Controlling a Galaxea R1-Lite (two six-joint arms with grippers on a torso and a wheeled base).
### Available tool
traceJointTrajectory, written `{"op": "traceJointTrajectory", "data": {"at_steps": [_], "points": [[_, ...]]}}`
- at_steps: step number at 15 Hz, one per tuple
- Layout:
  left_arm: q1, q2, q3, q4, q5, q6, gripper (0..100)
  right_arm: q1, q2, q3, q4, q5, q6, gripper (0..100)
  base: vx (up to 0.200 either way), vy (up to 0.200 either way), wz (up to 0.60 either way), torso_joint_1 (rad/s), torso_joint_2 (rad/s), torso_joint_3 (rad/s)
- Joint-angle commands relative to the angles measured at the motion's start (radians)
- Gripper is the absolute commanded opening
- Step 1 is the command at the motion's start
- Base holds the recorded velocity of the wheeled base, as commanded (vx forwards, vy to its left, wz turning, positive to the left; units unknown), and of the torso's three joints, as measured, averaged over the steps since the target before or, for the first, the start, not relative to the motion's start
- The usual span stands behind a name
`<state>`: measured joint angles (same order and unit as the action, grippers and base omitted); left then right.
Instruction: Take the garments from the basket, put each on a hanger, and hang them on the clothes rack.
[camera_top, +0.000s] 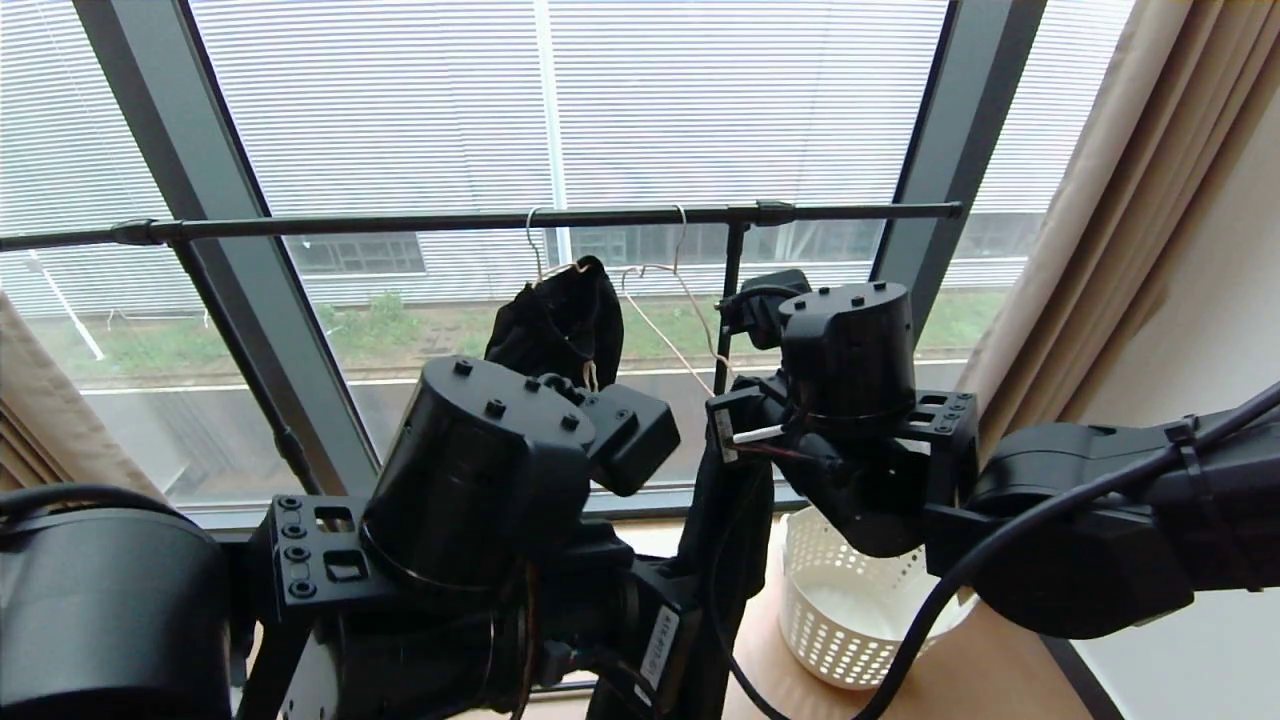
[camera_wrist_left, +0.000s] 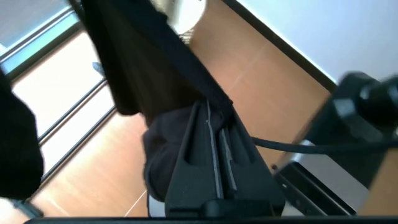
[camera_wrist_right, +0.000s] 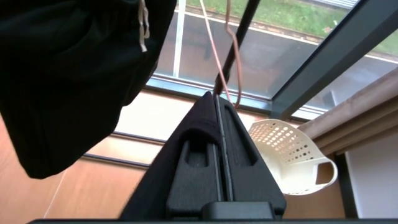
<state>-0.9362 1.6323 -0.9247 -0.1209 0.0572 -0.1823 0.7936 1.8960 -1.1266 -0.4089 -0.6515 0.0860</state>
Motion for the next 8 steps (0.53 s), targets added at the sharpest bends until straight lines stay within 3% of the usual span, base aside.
{"op": "traceJointTrajectory", "data": {"at_steps": [1, 4, 8], "points": [[0.077, -0.005, -0.003, -0.002, -0.004, 0.000, 0, -0.025, -0.054, 0.008, -0.001, 0.000, -0.011, 0, 0.000, 0.000, 0.00, 0.000, 0.00, 0.000], [0.191, 0.015, -0.036, -0.006, -0.005, 0.003, 0, -0.051, -0.095, 0.011, 0.001, 0.000, -0.020, 0, 0.000, 0.000, 0.00, 0.000, 0.00, 0.000], [0.224, 0.055, -0.072, -0.008, -0.005, 0.004, 0, -0.054, -0.101, 0.018, -0.001, -0.002, -0.026, 0, 0.000, 0.000, 0.00, 0.000, 0.00, 0.000]]}}
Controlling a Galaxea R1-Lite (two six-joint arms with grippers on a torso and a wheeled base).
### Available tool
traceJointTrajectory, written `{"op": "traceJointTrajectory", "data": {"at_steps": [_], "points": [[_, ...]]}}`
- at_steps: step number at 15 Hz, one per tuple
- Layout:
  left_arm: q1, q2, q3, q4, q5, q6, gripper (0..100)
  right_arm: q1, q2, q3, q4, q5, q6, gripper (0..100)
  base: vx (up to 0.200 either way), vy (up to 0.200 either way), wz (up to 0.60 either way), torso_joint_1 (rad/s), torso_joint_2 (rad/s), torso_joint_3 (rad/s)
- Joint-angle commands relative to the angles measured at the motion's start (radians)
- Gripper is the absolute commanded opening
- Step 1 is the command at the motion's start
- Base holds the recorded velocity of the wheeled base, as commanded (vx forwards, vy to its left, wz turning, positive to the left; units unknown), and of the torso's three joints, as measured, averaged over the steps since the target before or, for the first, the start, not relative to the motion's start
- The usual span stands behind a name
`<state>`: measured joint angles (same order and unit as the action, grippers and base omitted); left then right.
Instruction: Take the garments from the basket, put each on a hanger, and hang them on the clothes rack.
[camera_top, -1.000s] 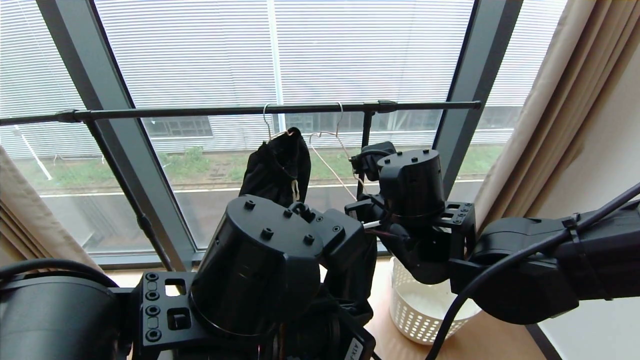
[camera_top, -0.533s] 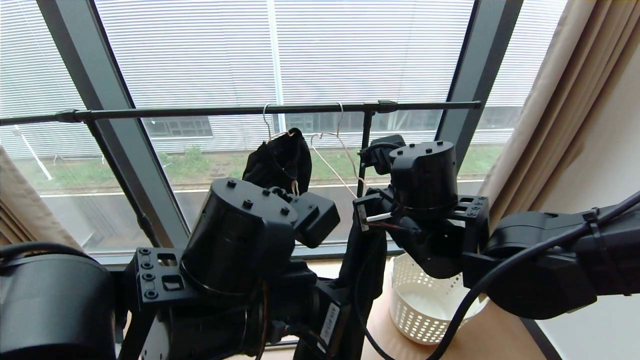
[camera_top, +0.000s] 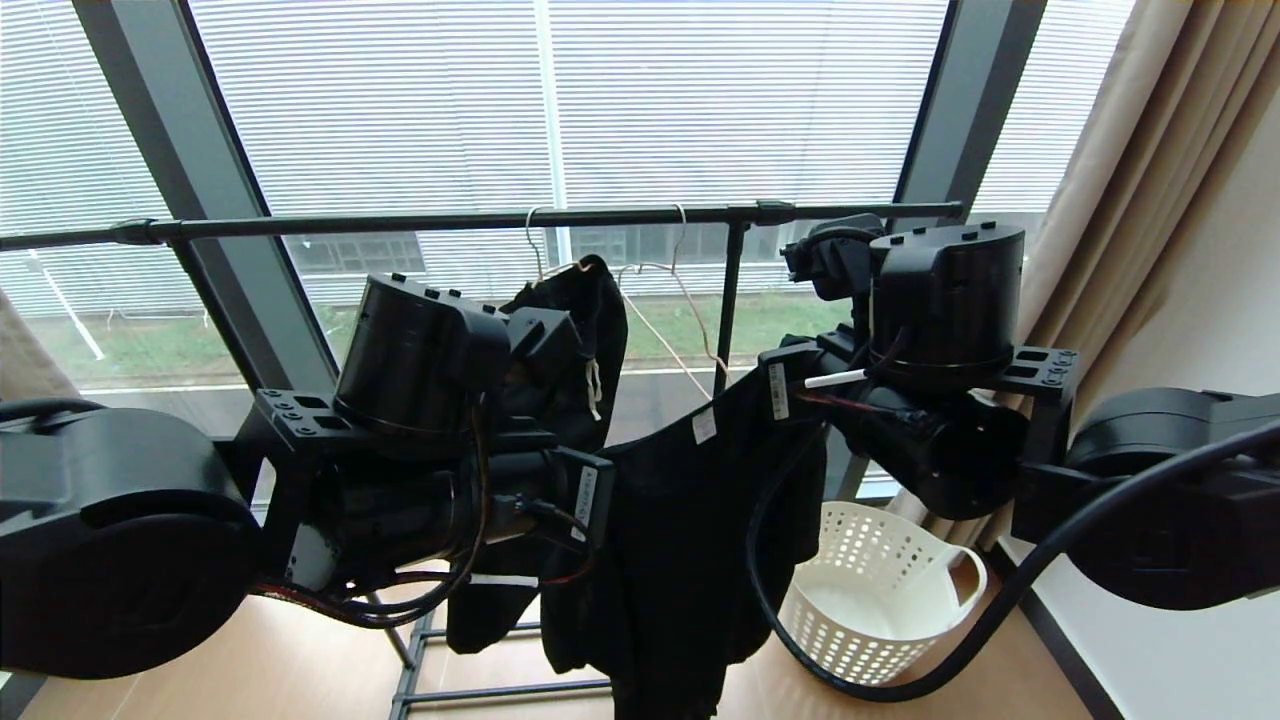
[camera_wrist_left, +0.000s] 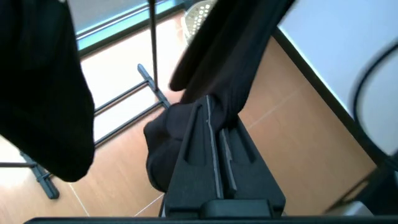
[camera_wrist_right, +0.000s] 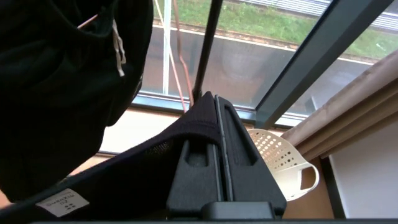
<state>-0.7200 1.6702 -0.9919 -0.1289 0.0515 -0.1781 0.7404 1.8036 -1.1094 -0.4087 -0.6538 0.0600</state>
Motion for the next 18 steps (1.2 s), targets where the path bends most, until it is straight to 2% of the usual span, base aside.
{"op": "traceJointTrajectory", "data": {"at_steps": [1, 4, 5, 10, 13, 15, 18], "points": [[0.008, 0.017, -0.005, 0.000, 0.001, 0.000, 0, -0.003, -0.009, 0.000, -0.001, 0.000, 0.000, 0, 0.000, 0.000, 0.00, 0.000, 0.00, 0.000], [0.008, 0.014, -0.002, 0.000, 0.001, 0.002, 0, -0.003, -0.007, 0.000, -0.001, 0.000, 0.000, 0, 0.000, 0.000, 0.00, 0.000, 0.00, 0.000], [0.008, 0.014, -0.001, 0.000, 0.001, 0.002, 100, -0.003, -0.009, 0.000, -0.001, 0.000, 0.000, 0, 0.000, 0.000, 0.00, 0.000, 0.00, 0.000], [0.010, -0.010, 0.045, -0.026, -0.010, 0.003, 100, -0.018, -0.012, 0.000, -0.002, 0.000, 0.000, 0, 0.000, 0.000, 0.00, 0.000, 0.00, 0.000], [0.053, -0.003, 0.125, -0.221, -0.091, 0.000, 100, -0.058, -0.046, 0.002, -0.002, -0.023, -0.025, 0, 0.000, 0.000, 0.00, 0.000, 0.00, 0.000], [0.062, 0.031, 0.128, -0.251, -0.091, 0.002, 100, -0.095, -0.058, 0.017, -0.015, -0.047, -0.065, 0, 0.000, 0.000, 0.00, 0.000, 0.00, 0.000], [0.062, 0.043, 0.127, -0.258, -0.087, 0.006, 100, -0.115, -0.073, 0.017, -0.015, -0.047, -0.075, 0, 0.000, 0.000, 0.00, 0.000, 0.00, 0.000]]}}
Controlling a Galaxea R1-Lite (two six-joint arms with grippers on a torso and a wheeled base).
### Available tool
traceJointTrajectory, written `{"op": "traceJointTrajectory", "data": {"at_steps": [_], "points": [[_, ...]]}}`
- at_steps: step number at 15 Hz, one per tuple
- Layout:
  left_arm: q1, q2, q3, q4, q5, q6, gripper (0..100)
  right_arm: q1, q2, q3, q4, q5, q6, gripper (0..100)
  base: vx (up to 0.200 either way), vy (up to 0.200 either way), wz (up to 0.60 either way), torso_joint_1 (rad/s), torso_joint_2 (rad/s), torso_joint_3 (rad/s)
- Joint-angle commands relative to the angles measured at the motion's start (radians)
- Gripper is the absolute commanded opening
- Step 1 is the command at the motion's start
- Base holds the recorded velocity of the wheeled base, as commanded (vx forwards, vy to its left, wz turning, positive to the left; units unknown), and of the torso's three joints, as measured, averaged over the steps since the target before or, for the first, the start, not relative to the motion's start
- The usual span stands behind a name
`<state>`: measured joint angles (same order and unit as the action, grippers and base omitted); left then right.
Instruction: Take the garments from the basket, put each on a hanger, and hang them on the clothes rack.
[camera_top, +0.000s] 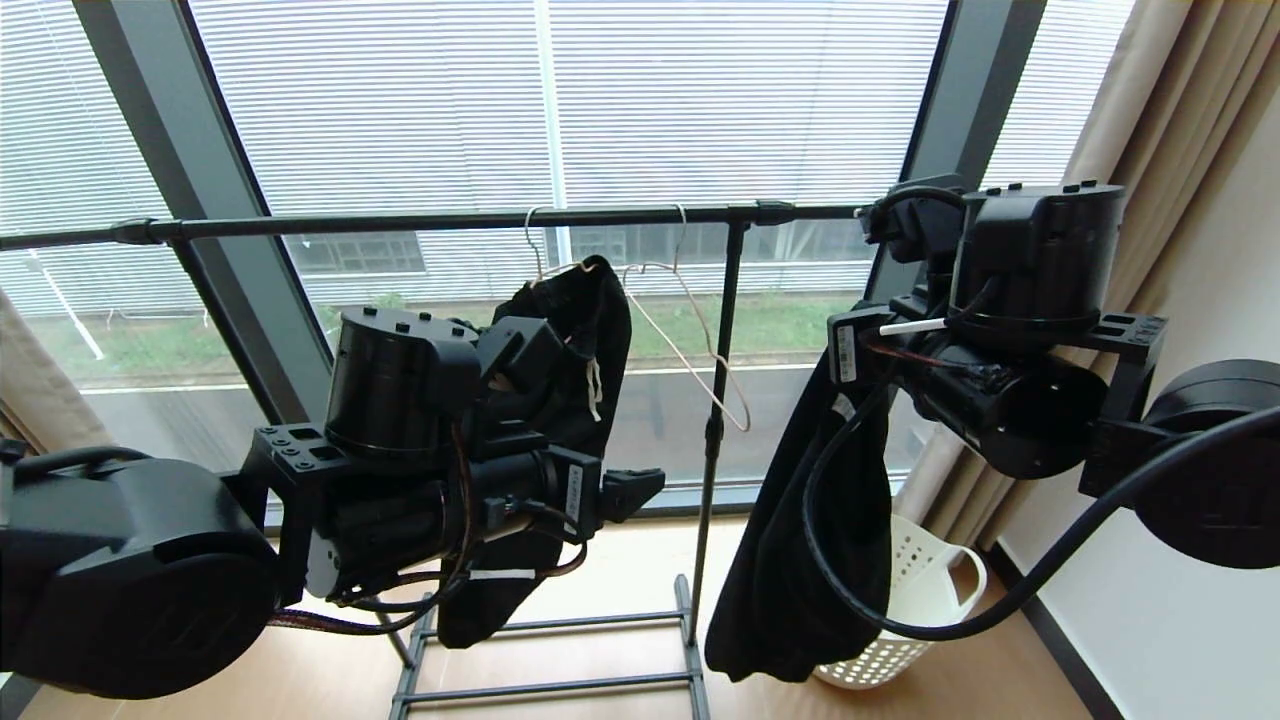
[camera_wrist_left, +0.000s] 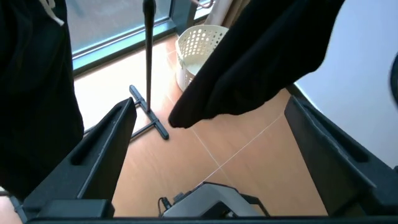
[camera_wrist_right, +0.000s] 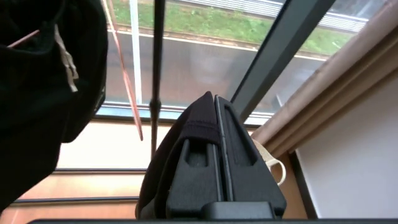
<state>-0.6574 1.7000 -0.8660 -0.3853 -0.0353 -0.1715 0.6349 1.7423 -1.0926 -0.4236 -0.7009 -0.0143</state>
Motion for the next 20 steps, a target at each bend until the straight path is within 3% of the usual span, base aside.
{"op": "traceJointTrajectory", "data": {"at_steps": [1, 6, 8, 14, 20], "points": [[0.004, 0.018, -0.001, -0.001, 0.000, 0.006, 100, -0.014, -0.012, 0.002, 0.000, 0.000, -0.003, 0, 0.000, 0.000, 0.00, 0.000, 0.00, 0.000], [0.058, 0.040, -0.016, -0.001, 0.000, 0.020, 100, -0.015, -0.015, 0.002, 0.000, 0.000, -0.003, 0, 0.000, -0.160, 0.00, -0.002, 0.00, 0.002], [0.058, 0.043, -0.016, -0.001, 0.000, 0.018, 100, -0.015, -0.014, 0.002, 0.000, 0.000, -0.003, 0, 0.200, -0.200, 0.00, 0.019, 0.00, 0.005], [0.070, 0.078, -0.031, -0.004, 0.002, 0.017, 100, -0.015, -0.014, 0.005, 0.000, 0.000, -0.003, 0, 0.200, 0.000, 0.00, -0.002, 0.00, 0.005], [0.070, 0.132, -0.076, -0.064, 0.008, 0.017, 100, -0.015, -0.012, 0.005, 0.000, 0.000, -0.003, 0, 0.000, 0.000, 0.00, 0.000, 0.00, 0.000]]}}
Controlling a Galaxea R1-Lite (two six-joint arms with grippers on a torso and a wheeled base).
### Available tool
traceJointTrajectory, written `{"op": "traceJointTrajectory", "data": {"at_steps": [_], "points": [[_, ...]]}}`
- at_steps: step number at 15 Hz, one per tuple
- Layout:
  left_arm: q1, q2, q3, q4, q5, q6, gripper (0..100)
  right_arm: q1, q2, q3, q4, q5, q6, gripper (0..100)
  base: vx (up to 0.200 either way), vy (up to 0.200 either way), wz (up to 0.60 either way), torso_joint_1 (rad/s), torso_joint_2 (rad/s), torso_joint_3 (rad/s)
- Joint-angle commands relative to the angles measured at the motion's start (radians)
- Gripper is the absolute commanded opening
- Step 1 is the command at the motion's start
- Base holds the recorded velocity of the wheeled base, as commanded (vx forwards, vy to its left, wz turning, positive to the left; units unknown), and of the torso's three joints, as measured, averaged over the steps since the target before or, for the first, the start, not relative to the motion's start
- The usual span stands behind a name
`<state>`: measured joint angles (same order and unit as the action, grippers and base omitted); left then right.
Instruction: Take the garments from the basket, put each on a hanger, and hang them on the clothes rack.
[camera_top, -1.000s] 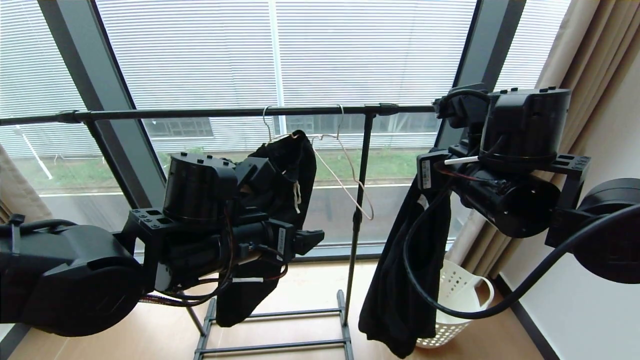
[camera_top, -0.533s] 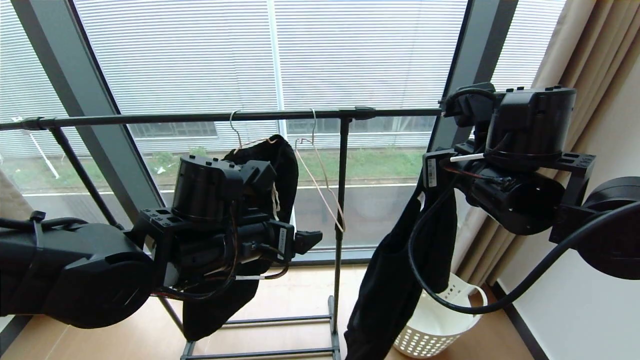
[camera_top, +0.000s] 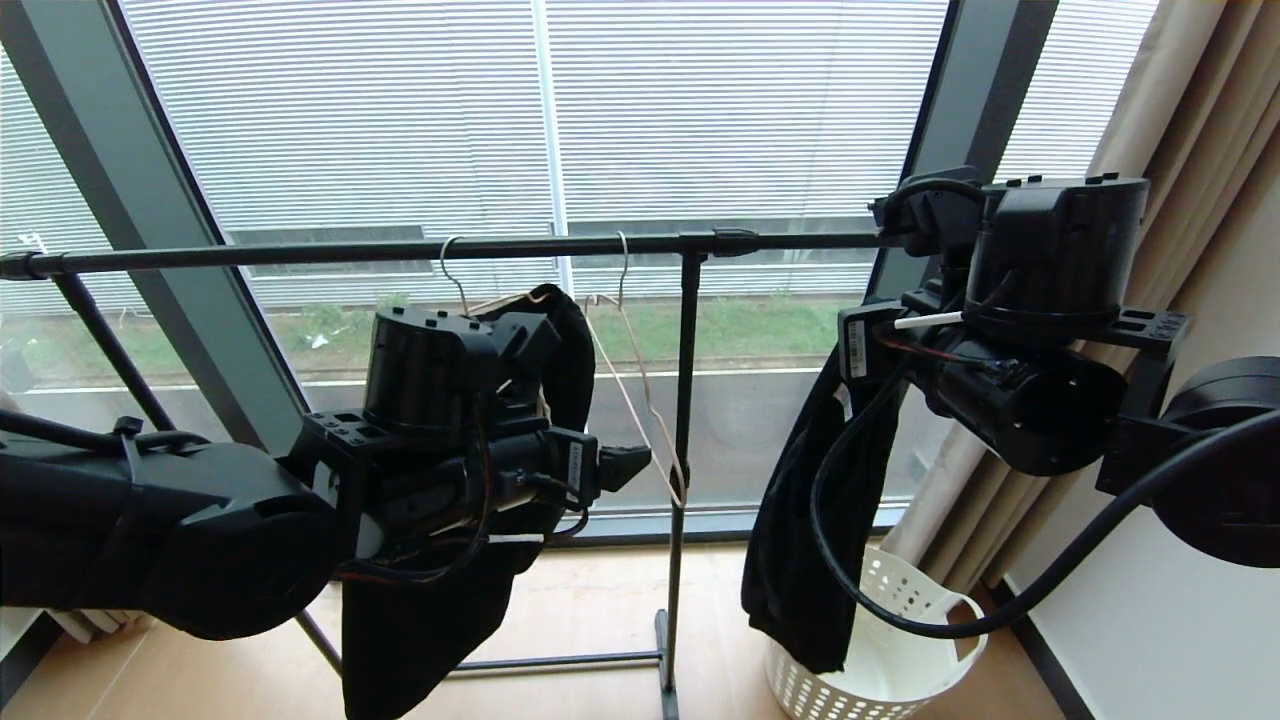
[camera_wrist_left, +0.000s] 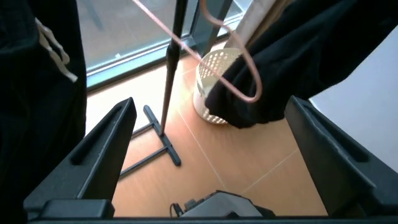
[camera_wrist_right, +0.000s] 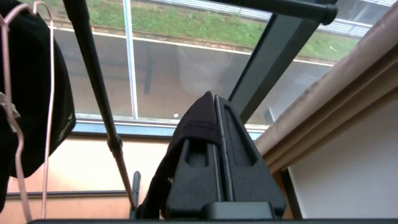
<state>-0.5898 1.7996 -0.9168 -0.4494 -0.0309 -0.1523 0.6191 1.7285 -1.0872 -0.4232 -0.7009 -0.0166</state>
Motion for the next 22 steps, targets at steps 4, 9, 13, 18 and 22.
{"op": "traceJointTrajectory", "data": {"at_steps": [4, 9, 13, 18, 22], "points": [[-0.015, 0.127, -0.132, 0.006, 0.129, -0.006, 100, 0.001, 0.006, 0.000, 0.000, 0.000, 0.000, 0, 0.000, 0.000, 0.00, 0.000, 0.00, 0.000], [-0.044, 0.231, -0.240, 0.003, 0.187, -0.007, 100, 0.001, 0.008, 0.006, 0.000, 0.000, 0.000, 0, 0.000, 0.000, 0.00, 0.000, 0.00, 0.000], [-0.044, 0.287, -0.277, 0.001, 0.201, -0.019, 100, 0.001, 0.009, 0.006, 0.000, 0.000, 0.000, 0, 0.000, 0.000, 0.00, 0.000, 0.00, 0.000], [-0.038, 0.304, -0.281, 0.001, 0.309, -0.021, 100, 0.001, 0.016, 0.006, 0.000, 0.000, 0.000, 0, 0.000, 0.000, 0.00, 0.000, 0.00, 0.000], [-0.036, 0.308, -0.304, 0.000, 0.324, -0.021, 100, 0.001, 0.016, 0.007, 0.000, 0.000, 0.001, 0, 0.000, 0.000, 0.00, 0.000, 0.00, 0.000]]}}
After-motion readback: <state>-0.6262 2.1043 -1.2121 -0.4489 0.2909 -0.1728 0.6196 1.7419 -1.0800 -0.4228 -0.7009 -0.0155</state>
